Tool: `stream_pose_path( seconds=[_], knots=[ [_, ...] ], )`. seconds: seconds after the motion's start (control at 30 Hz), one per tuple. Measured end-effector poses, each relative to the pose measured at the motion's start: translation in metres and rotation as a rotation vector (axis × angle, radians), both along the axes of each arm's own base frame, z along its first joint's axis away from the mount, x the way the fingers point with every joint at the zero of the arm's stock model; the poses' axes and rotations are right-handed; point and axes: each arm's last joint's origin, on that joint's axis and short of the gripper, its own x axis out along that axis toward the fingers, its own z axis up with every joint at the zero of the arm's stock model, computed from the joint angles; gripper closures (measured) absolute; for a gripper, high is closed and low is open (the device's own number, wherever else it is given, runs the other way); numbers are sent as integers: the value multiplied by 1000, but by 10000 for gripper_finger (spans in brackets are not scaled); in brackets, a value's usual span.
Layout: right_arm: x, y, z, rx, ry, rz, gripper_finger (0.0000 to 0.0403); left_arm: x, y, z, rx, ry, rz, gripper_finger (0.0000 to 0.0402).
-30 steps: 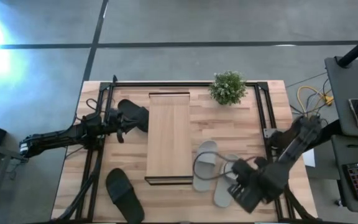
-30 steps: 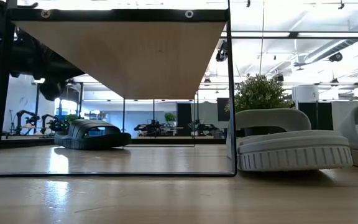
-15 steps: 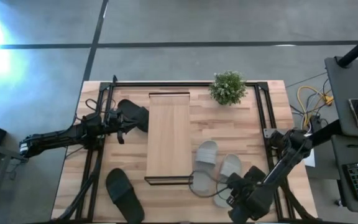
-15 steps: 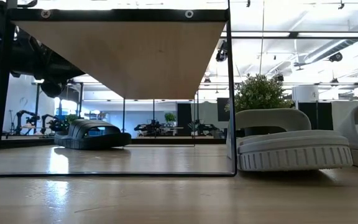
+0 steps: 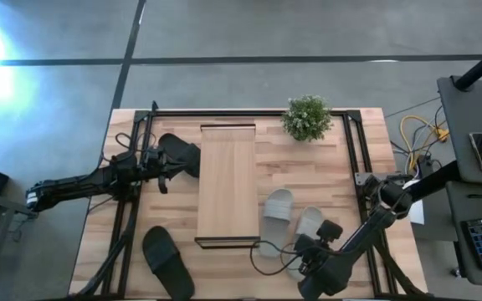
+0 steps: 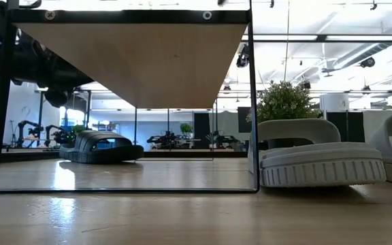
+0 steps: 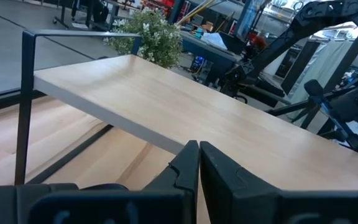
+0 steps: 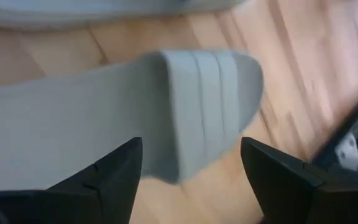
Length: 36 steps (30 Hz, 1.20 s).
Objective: Pick and place slides into the shelf
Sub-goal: Put the right gray slide on the shelf
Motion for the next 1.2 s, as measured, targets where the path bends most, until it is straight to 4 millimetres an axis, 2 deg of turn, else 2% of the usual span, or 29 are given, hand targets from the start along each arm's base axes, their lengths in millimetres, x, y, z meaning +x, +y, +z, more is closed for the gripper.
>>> stream_pose_path(
  seconds=[0.17, 0.57, 0.7, 0.8, 1.03, 1.2],
  knots=[
    [5, 2, -17, 57, -45, 39, 148, 1, 0, -2, -6, 23, 0, 402],
    [-3, -23, -43, -66, 51, 30, 184, 4, 1, -6, -21, 66, 0, 402],
    [-3, -29, -49, -80, 77, 17, 214, 5, 1, -7, -24, 78, -1, 402],
    [-5, -32, -51, -92, 91, 16, 253, 5, 1, -8, -27, 86, -1, 402],
    [-6, -28, -44, -56, 90, 19, 375, 6, 1, -9, -29, 90, -1, 402],
    [-16, -18, -17, -10, 38, 37, 389, 6, 1, -7, -28, 72, 0, 402]
  ],
)
